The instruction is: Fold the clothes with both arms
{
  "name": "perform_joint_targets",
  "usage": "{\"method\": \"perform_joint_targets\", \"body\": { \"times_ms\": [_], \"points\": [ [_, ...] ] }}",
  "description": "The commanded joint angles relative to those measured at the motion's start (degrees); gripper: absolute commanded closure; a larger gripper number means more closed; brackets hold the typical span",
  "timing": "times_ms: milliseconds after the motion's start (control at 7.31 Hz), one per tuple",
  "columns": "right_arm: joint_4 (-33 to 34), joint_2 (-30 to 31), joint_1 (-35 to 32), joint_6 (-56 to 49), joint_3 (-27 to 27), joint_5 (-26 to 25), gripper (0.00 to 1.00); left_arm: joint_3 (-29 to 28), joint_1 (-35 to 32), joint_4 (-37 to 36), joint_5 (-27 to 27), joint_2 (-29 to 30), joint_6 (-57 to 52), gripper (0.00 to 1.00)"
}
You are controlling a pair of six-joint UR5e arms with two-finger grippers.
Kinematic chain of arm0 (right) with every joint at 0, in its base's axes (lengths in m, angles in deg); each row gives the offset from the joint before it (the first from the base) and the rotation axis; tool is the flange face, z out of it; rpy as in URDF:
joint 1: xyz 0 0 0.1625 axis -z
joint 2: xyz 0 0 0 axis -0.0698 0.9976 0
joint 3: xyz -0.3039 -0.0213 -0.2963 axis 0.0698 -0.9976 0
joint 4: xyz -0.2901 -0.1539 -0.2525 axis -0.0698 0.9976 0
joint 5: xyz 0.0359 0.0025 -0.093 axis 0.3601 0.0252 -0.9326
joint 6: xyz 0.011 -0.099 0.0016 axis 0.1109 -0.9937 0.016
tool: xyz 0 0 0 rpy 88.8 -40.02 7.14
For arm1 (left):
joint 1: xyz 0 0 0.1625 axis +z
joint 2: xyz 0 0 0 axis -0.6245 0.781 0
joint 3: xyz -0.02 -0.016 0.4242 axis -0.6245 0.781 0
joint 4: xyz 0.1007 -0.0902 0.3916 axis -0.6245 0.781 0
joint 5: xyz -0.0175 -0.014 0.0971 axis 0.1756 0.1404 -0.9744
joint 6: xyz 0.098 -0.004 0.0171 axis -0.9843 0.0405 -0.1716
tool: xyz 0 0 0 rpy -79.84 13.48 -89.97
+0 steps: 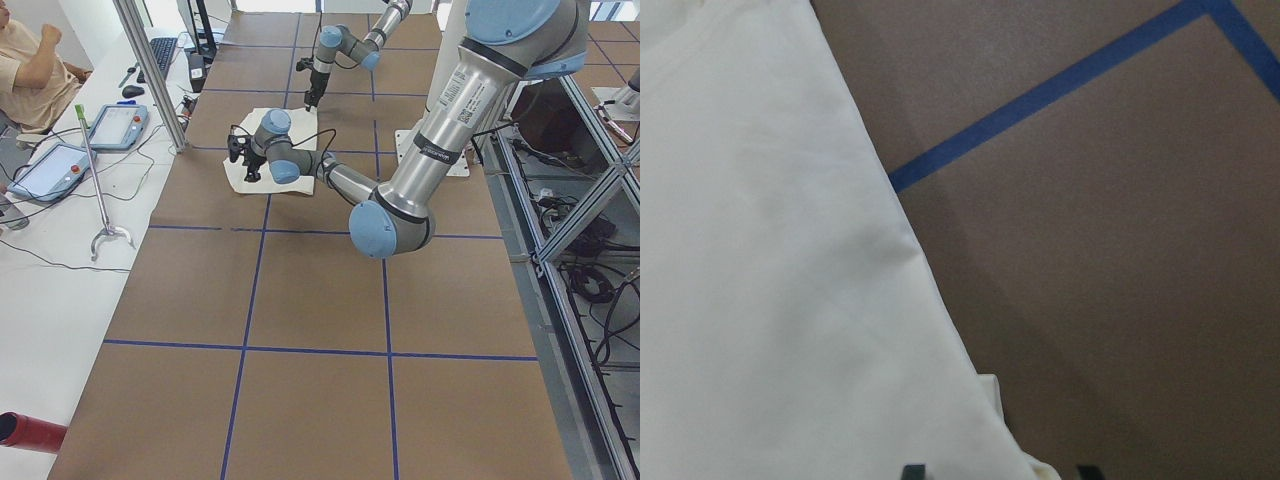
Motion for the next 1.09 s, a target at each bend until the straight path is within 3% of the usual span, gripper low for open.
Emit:
{"method": "perform_joint_targets", "body": {
  "times_ms": [0,137,274,547,958],
  "points": [
    [0.0,0.3,0.1,0.1,0.2,0.3,1.00,0.0,0.1,0.0,-0.1,0.1,0.2,0.36],
    [-0.1,0.3,0.2,0.0,0.6,0.3,1.00,0.0,0.1,0.0,-0.1,0.1,0.3,0.36],
    [0.3,1.8,2.1,0.1,5.7,0.5,1.00,0.0,0.1,0.0,-0.1,0.4,0.3,0.35],
    [0.4,13.6,10.6,0.1,21.9,0.6,1.00,0.2,0.0,0.7,0.1,0.3,0.3,0.35],
    [0.3,26.0,21.9,0.2,34.6,8.3,1.00,3.2,-0.2,4.1,0.7,-0.4,0.3,0.36]
  ]
}}
